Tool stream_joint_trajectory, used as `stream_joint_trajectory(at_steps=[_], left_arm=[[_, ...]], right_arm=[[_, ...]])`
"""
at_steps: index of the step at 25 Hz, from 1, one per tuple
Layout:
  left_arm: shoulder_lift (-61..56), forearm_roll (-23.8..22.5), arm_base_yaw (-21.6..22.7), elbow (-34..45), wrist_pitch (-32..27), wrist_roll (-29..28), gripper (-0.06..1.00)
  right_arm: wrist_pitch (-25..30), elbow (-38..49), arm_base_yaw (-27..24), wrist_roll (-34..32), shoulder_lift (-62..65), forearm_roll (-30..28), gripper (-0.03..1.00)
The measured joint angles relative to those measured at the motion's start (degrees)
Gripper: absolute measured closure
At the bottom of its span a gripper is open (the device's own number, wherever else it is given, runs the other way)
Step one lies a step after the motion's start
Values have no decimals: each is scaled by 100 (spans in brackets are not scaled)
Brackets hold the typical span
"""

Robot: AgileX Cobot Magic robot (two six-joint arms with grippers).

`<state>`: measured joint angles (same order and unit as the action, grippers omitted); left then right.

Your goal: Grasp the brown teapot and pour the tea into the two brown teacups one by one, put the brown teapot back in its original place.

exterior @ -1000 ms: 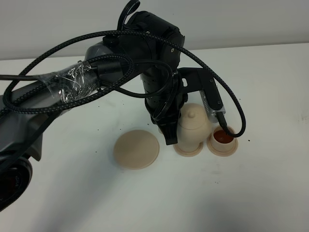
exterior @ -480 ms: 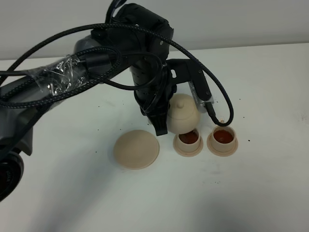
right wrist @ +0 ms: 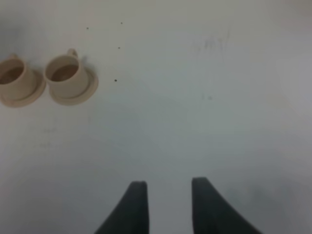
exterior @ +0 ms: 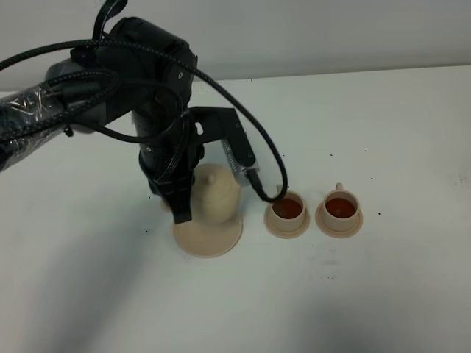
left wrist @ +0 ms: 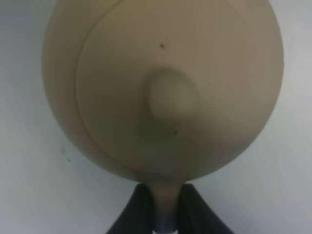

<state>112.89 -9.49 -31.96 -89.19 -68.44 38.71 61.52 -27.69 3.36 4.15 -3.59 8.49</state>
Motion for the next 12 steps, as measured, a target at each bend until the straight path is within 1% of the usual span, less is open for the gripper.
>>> stream_joint_trajectory(at_steps=[2, 7, 9, 12], left_arm=[[-65, -90, 4, 382, 96, -45, 82], [-107, -108, 4, 1131, 790, -261, 82], [-107, -100, 4, 1297, 979, -296, 82], [-107, -106, 4, 1396, 1100, -363, 82]], right_arm=[[0, 0, 0, 0, 0, 0, 73], [0, 0, 0, 0, 0, 0, 73], [0, 0, 0, 0, 0, 0, 73], [0, 0, 0, 0, 0, 0, 73]])
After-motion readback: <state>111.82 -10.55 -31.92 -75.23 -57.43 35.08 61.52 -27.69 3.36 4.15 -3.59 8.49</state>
